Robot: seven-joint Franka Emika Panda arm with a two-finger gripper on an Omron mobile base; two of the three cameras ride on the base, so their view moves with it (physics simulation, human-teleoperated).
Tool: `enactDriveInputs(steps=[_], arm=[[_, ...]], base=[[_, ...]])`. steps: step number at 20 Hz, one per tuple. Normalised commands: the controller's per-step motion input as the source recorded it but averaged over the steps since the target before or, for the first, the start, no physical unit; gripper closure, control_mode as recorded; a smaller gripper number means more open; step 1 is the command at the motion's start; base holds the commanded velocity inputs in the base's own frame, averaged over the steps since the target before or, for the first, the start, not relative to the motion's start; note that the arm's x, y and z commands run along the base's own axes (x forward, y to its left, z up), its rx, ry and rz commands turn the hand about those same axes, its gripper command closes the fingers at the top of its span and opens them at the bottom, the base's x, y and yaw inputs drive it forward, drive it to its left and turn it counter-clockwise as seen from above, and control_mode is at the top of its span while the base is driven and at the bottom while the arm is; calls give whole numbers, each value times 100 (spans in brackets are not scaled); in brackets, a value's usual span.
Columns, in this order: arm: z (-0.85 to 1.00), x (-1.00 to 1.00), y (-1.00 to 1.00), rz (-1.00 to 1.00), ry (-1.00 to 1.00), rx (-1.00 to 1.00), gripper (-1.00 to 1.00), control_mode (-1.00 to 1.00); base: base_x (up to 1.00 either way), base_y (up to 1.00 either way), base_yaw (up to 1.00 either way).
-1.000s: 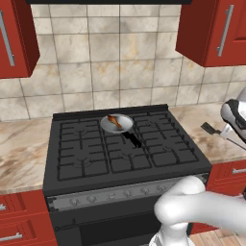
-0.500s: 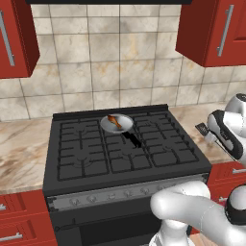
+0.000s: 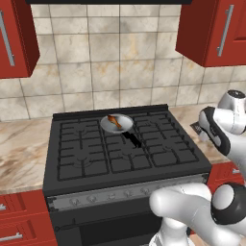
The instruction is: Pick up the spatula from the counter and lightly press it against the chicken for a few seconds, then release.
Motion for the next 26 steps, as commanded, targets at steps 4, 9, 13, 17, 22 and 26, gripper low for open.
enactDriveInputs(steps=[4, 9, 13, 17, 22, 26], arm=[[10, 0, 7, 13, 4, 0, 100, -100], [4, 1, 4, 21, 1, 0, 100, -100], [0, 8, 7, 23, 1, 0, 100, -100], [0, 14, 14, 17, 0, 0, 100, -100], [0, 5, 22, 14, 0, 0, 100, -100], [0, 3, 27, 15, 0, 0, 100, -100]], base=[[0, 0, 0], [0, 0, 0], [0, 0, 0], [0, 0, 0], [0, 0, 0], [0, 0, 0]])
